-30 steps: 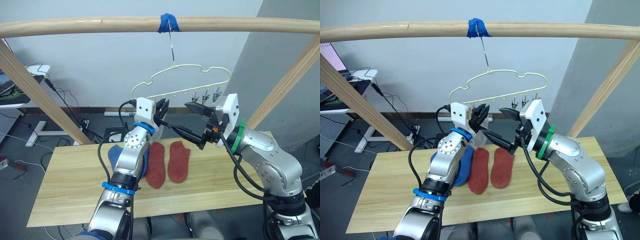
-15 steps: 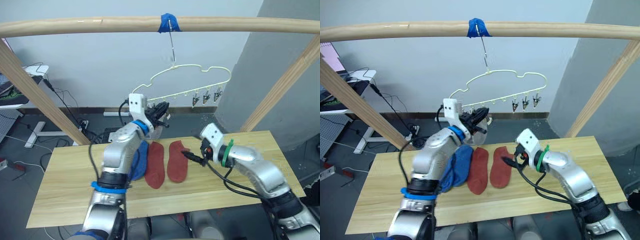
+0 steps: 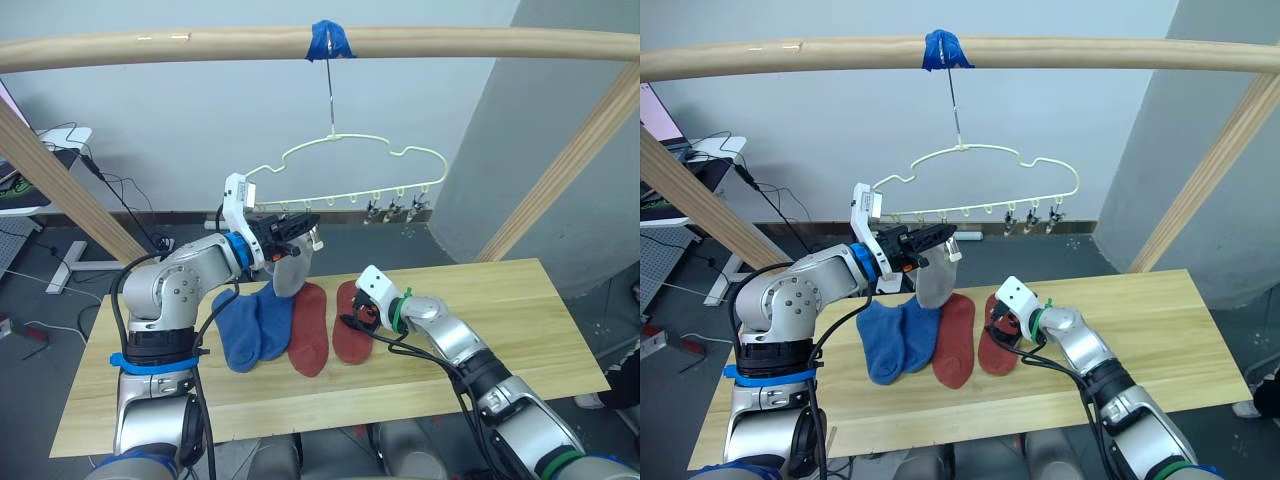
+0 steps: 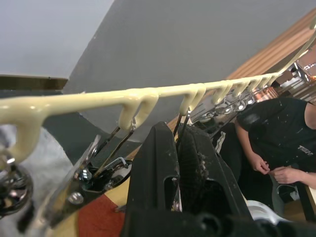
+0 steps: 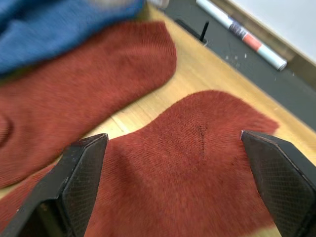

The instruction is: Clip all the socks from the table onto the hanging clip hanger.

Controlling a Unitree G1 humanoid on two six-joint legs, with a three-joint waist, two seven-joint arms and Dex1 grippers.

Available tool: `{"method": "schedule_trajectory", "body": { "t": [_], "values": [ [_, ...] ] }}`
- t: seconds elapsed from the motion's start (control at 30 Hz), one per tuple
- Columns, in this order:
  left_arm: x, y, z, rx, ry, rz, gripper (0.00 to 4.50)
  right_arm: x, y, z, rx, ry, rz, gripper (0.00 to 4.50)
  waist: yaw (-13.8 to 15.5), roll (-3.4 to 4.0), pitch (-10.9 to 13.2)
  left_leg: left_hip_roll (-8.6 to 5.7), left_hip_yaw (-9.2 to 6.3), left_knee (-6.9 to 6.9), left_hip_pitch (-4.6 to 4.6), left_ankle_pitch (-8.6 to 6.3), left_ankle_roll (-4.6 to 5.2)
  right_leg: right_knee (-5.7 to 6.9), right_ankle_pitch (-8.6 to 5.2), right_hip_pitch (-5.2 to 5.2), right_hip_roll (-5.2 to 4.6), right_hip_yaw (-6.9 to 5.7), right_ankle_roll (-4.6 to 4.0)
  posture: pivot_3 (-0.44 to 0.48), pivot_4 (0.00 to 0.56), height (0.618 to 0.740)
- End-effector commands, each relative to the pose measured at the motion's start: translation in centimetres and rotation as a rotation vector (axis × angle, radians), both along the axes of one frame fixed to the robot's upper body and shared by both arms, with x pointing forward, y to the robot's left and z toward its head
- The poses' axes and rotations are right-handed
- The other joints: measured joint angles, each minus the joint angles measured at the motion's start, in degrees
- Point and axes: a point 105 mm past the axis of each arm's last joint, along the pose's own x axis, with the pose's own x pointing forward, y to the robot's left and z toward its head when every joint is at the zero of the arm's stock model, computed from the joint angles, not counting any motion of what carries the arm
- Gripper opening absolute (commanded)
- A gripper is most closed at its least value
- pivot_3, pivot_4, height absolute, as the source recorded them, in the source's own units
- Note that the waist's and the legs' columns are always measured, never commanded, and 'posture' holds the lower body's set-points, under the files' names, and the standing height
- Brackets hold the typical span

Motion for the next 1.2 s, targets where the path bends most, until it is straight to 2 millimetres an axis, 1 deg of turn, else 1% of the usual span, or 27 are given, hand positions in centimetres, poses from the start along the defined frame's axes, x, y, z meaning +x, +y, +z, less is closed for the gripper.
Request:
{"method": "schedule_trajectory", "body": {
  "t": [0.03, 0.1, 0.17, 0.2, 0.23, 0.3, 0.37, 0.4, 0.43, 0.6, 0.63, 0.67, 0.7, 0.73, 0.77, 0.8, 0.83, 0.93, 1.03, 1.1, 1.2],
  "values": [
    [-0.8, 0.0, -0.6, 0.018, 0.021, -0.010, 0.01, 0.3, -0.2, -1.3, -0.028, 0.017, -0.021, 4.50, 0.2, 0.02, 0.0, 0.00, 0.00, -0.01, 0.00, 0.00, 0.00, 0.00, 0.01, 0.00, 0.00, 0.00, -0.03, -0.152, 0.191, 0.740],
    [-1.1, 0.2, -0.7, 0.009, 0.025, -0.008, 0.01, -0.1, -0.3, -2.4, -0.029, 0.075, -0.042, 4.50, -0.1, 0.01, 0.0, 0.02, 0.04, -0.01, 0.01, -0.01, -0.01, 0.00, 0.04, 0.00, 0.00, 0.02, -0.07, -0.152, 0.191, 0.740],
    [-1.5, 0.5, -1.0, 0.002, 0.034, -0.010, 0.01, -0.8, -0.1, -3.4, -0.049, 0.107, -0.022, 4.50, -0.3, 0.00, -0.1, 0.05, 0.06, 0.01, 0.04, 0.00, -0.02, 0.01, 0.03, 0.00, 0.01, 0.02, -0.05, -0.224, 0.158, 0.740],
    [-1.7, 0.6, -1.1, -0.001, 0.039, -0.011, 0.01, -1.0, 0.0, -3.7, -0.054, 0.109, -0.012, 4.50, -0.8, -0.01, -0.3, 0.05, 0.06, 0.01, 0.10, 0.00, -0.02, 0.03, 0.02, 0.04, 0.02, 0.02, -0.04, -0.224, 0.158, 0.740],
    [-1.9, 0.7, -1.3, 0.004, 0.041, -0.015, 0.01, -1.2, 0.2, -3.8, -0.057, 0.108, -0.008, 4.33, -1.2, -0.03, -0.3, 0.07, 0.06, 0.01, 0.14, 0.00, -0.02, 0.05, 0.00, 0.08, 0.03, 0.02, -0.01, -0.259, 0.147, 0.740],
    [-2.1, 0.8, -1.6, 0.006, 0.046, -0.017, 0.00, -1.5, 0.6, -3.9, -0.056, 0.103, 0.004, 3.92, -1.9, -0.03, -0.7, 0.09, 0.05, 0.02, 0.13, 0.00, -0.03, 0.06, 0.00, 0.08, 0.05, 0.01, 0.00, -0.291, 0.137, 0.740],
    [-2.1, 0.9, -1.7, 0.008, 0.047, -0.015, 0.00, -1.6, 0.7, -3.9, -0.056, 0.098, 0.010, 3.23, -3.1, 0.00, -1.2, 0.09, 0.05, 0.03, 0.13, 0.00, -0.03, 0.04, 0.00, 0.08, 0.06, 0.01, 0.00, -0.291, 0.137, 0.740],
    [-2.0, 0.8, -1.6, 0.006, 0.048, -0.018, 0.00, -1.6, 0.8, -3.8, -0.057, 0.085, 0.011, 2.86, -3.6, -0.02, -1.3, 0.08, 0.08, 0.02, 0.13, 0.00, -0.04, 0.02, 0.00, 0.09, 0.05, 0.03, 0.00, -0.308, 0.131, 0.740],
    [-1.9, 0.7, -1.5, 0.004, 0.048, -0.024, 0.00, -1.5, 0.9, -3.7, -0.056, 0.073, 0.011, 2.55, -4.1, -0.02, -1.4, 0.08, 0.08, 0.03, 0.14, 0.00, -0.04, 0.02, 0.00, 0.10, 0.05, 0.04, 0.01, -0.309, 0.136, 0.740],
    [-1.3, 0.6, -1.2, 0.004, 0.047, -0.030, 0.00, -1.3, 0.9, -3.0, -0.053, 0.014, 0.010, 0.90, -6.2, -0.02, -1.4, 0.08, 0.04, 0.04, 0.14, 0.00, -0.03, 0.07, 0.01, 0.11, 0.06, 0.01, 0.01, -0.288, 0.149, 0.740],
    [-1.2, 0.5, -1.1, 0.003, 0.047, -0.031, 0.00, -1.3, 0.9, -2.9, -0.054, 0.009, 0.012, 0.53, -6.3, -0.02, -1.4, 0.08, 0.04, 0.04, 0.14, 0.00, -0.03, 0.07, 0.01, 0.11, 0.06, 0.02, 0.01, -0.267, 0.155, 0.740],
    [-1.1, 0.5, -1.1, -0.002, 0.053, -0.031, 0.00, -1.2, 0.7, -2.5, -0.047, -0.016, 0.010, 0.19, -6.3, -0.01, -1.4, 0.08, 0.05, 0.04, 0.13, 0.00, -0.03, 0.07, 0.01, 0.11, 0.06, 0.02, 0.01, -0.267, 0.155, 0.740],
    [-1.0, 0.4, -1.0, -0.006, 0.057, -0.030, 0.00, -1.2, 0.3, -1.6, -0.033, -0.063, 0.013, 0.04, -6.2, -0.01, -1.4, 0.08, 0.05, 0.04, 0.13, 0.00, -0.03, 0.06, 0.01, 0.09, 0.06, 0.02, 0.01, -0.250, 0.166, 0.740],
    [-0.9, 0.3, -1.0, -0.008, 0.059, -0.028, 0.00, -1.2, 0.0, -0.9, -0.024, -0.096, 0.016, 0.04, -6.0, 0.03, -1.3, 0.08, 0.03, 0.03, 0.11, 0.00, -0.03, 0.06, 0.01, 0.09, 0.06, 0.01, 0.01, -0.250, 0.166, 0.740],
    [-0.8, 0.4, -0.8, -0.019, 0.066, -0.021, 0.00, -1.5, -0.3, 0.4, -0.004, -0.147, 0.035, 0.04, -5.9, 0.03, -1.3, 0.08, 0.02, 0.02, 0.08, 0.00, -0.03, 0.06, 0.00, 0.06, 0.07, 0.01, 0.02, -0.232, 0.174, 0.740],
    [-0.7, 0.5, -0.7, -0.027, 0.070, -0.016, 0.00, -1.9, -0.4, 1.2, 0.008, -0.177, 0.050, 0.04, -5.6, 0.09, -1.3, 0.07, 0.01, 0.00, 0.07, 0.00, -0.03, 0.04, 0.00, 0.06, 0.07, 0.00, 0.02, -0.232, 0.174, 0.740],
    [-0.6, 0.5, -0.7, -0.041, 0.084, -0.014, 0.00, -2.1, -0.4, 2.6, 0.044, -0.228, 0.059, 0.04, -5.6, 0.09, -1.2, 0.05, 0.01, 0.00, 0.01, 0.00, -0.03, 0.01, 0.00, 0.03, 0.05, 0.01, 0.02, -0.218, 0.179, 0.740],
    [-0.6, 0.5, -0.6, -0.061, 0.116, -0.013, 0.00, -2.7, -0.6, 5.5, 0.082, -0.330, 0.077, 0.04, -5.3, 0.08, -1.2, 0.06, 0.05, 0.01, 0.00, -0.01, -0.03, -0.01, -0.01, 0.02, 0.05, 0.04, 0.02, -0.201, 0.187, 0.740],
    [-0.5, 0.7, -0.7, -0.071, 0.144, 0.002, 0.00, -2.9, -0.7, 7.1, 0.094, -0.383, 0.070, 0.04, -5.0, 0.07, -1.1, 0.13, 0.03, 0.01, 0.08, -0.01, -0.03, 0.07, 0.00, 0.01, 0.13, 0.03, 0.02, -0.196, 0.191, 0.740],
    [-0.6, 0.7, -0.8, -0.086, 0.170, 0.001, 0.00, -3.1, -0.7, 8.1, 0.060, -0.455, 0.100, 0.04, -4.5, 0.08, -1.1, 0.19, 0.02, 0.01, 0.13, 0.00, -0.03, 0.09, 0.00, 0.03, 0.21, 0.03, 0.02, -0.192, 0.194, 0.740],
    [-0.5, 0.7, -0.8, -0.114, 0.199, 0.007, 0.00, -3.6, -0.1, 9.4, 0.039, -0.522, 0.145, 0.04, -3.9, 0.09, -1.1, 0.20, 0.04, 0.01, 0.11, -0.01, -0.03, 0.05, -0.01, 0.03, 0.22, 0.03, 0.01, -0.186, 0.199, 0.740]
  ]
}}
